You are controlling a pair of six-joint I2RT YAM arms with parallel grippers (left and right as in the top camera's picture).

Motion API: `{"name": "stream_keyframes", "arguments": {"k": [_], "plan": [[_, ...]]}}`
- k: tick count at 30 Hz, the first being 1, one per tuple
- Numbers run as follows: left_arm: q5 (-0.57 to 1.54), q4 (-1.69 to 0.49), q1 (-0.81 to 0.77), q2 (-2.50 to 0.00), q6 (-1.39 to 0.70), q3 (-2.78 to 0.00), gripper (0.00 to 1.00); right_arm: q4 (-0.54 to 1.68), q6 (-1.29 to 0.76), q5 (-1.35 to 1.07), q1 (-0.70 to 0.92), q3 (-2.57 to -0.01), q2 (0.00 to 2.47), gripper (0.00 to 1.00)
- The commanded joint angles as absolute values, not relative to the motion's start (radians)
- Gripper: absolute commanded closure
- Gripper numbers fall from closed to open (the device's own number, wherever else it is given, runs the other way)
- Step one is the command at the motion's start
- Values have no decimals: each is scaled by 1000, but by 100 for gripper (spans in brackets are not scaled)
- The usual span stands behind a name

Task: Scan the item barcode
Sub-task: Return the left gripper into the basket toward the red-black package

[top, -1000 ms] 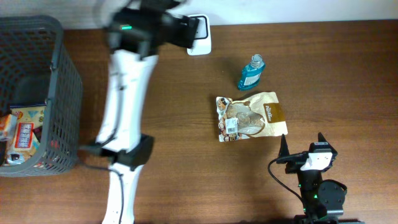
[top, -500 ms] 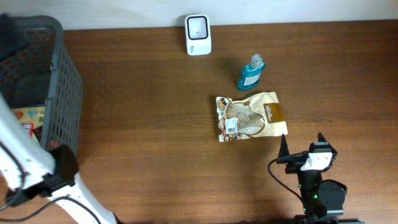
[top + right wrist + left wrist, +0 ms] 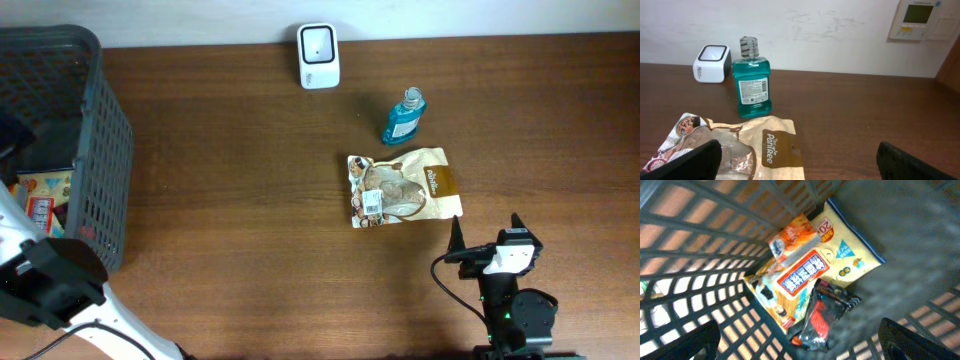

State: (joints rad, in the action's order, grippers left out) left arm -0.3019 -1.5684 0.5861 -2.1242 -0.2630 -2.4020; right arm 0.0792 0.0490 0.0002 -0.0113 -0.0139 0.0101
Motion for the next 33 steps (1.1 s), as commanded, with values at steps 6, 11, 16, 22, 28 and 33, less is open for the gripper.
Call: {"name": "stream_keyframes", "arguments": {"k": [6, 11, 16, 22, 28, 33], "plan": [[-342, -1393, 590, -2115, -271, -2034, 1, 82, 48, 9, -5, -6, 4, 2], [-363, -1289, 590, -2115, -205, -1931, 1, 82, 48, 9, -5, -6, 4, 2], [-361, -1195, 590, -2115, -86, -1838, 6, 82, 48, 9, -5, -6, 4, 2], [-359, -1108, 590, -2115, -80, -1700, 15, 82, 48, 9, -5, -6, 4, 2], [-282, -1104, 590, -2115, -80, -1664, 16, 82, 48, 9, -5, -6, 3, 2], [-201, -1110, 590, -2115, -80, -1664, 27, 82, 48, 9, -5, -6, 3, 2]]}}
